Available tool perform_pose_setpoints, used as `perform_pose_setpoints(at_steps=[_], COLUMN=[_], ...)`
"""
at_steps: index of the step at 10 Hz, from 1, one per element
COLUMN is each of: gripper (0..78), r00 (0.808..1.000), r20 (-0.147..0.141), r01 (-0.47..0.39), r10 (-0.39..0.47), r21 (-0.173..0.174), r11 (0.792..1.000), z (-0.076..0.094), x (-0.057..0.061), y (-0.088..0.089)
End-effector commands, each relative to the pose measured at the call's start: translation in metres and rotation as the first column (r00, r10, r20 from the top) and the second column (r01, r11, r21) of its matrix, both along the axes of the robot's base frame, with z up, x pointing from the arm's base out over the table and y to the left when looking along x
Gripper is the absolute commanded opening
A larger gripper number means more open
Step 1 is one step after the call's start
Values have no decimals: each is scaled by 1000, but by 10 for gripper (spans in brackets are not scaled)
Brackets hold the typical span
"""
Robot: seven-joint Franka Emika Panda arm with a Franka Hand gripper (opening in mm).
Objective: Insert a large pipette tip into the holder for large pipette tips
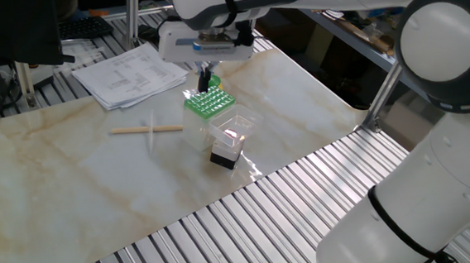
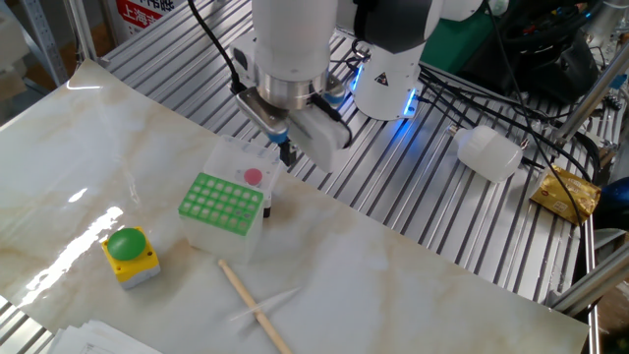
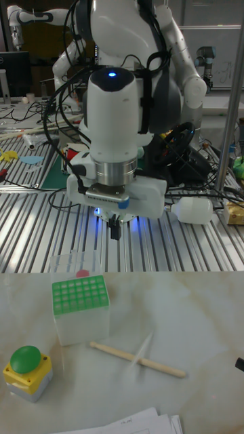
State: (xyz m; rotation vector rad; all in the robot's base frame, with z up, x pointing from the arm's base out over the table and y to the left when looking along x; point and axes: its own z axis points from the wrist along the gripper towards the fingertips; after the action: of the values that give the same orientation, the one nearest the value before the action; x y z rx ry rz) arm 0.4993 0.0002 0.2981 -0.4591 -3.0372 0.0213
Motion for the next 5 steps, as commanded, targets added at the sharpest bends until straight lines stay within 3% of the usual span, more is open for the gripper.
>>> perform_pose_setpoints(at_steps=[1,5], gripper=[0,0], r00=[989,986], r20=[-51,-54], r01=[139,161], r10=[-139,-159], r21=[12,24], r11=[990,987], z=[3,-2], x=[19,48], y=[5,10])
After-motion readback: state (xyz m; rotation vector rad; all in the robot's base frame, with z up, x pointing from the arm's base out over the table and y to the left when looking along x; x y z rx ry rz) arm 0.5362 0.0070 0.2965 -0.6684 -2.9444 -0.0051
